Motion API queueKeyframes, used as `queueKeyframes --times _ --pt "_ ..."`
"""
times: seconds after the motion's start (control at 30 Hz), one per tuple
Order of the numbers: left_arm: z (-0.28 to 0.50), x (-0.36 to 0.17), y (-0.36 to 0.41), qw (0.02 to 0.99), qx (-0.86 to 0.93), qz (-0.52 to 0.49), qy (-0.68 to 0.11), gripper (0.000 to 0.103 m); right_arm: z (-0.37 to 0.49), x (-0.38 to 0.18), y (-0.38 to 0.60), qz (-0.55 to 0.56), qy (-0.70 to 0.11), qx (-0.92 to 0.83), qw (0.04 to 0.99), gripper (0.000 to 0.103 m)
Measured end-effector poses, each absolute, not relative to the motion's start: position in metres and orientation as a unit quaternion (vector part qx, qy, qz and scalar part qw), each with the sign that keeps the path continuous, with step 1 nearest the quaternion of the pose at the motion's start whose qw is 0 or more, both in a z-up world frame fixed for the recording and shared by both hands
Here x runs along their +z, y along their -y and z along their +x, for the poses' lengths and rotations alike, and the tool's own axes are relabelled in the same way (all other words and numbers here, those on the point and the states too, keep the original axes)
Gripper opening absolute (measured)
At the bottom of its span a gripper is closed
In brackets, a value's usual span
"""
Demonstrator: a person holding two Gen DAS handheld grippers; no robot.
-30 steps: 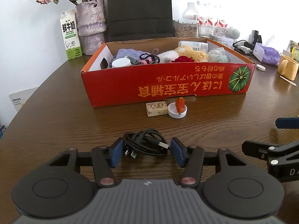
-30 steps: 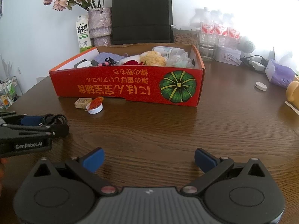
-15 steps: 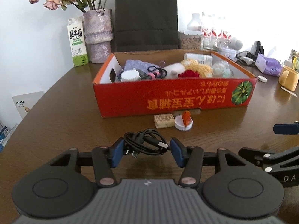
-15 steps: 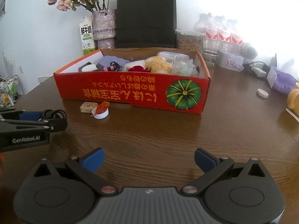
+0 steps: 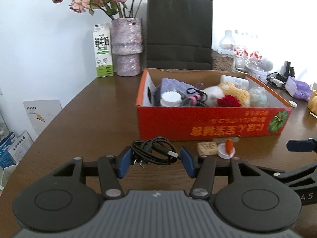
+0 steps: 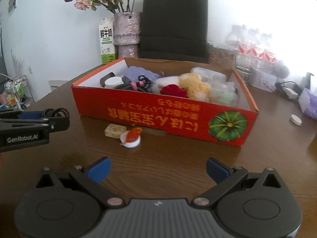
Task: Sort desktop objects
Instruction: 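Hold the cable in the left tool while the right tool approaches the white bottle cap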
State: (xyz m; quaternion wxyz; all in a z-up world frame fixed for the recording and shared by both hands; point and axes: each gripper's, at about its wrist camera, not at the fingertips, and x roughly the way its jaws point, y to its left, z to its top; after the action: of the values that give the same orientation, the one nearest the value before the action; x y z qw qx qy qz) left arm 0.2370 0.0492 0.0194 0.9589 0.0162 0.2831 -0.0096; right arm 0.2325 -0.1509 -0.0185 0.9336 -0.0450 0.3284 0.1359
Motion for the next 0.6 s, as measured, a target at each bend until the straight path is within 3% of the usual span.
queueKeyframes --times 0.6 --pt "0.263 0.011 -0.086 0.957 0.007 -0.015 -0.291 0.054 0.259 -0.024 0.123 -0.045 -0.345 0.124 0.929 0.103"
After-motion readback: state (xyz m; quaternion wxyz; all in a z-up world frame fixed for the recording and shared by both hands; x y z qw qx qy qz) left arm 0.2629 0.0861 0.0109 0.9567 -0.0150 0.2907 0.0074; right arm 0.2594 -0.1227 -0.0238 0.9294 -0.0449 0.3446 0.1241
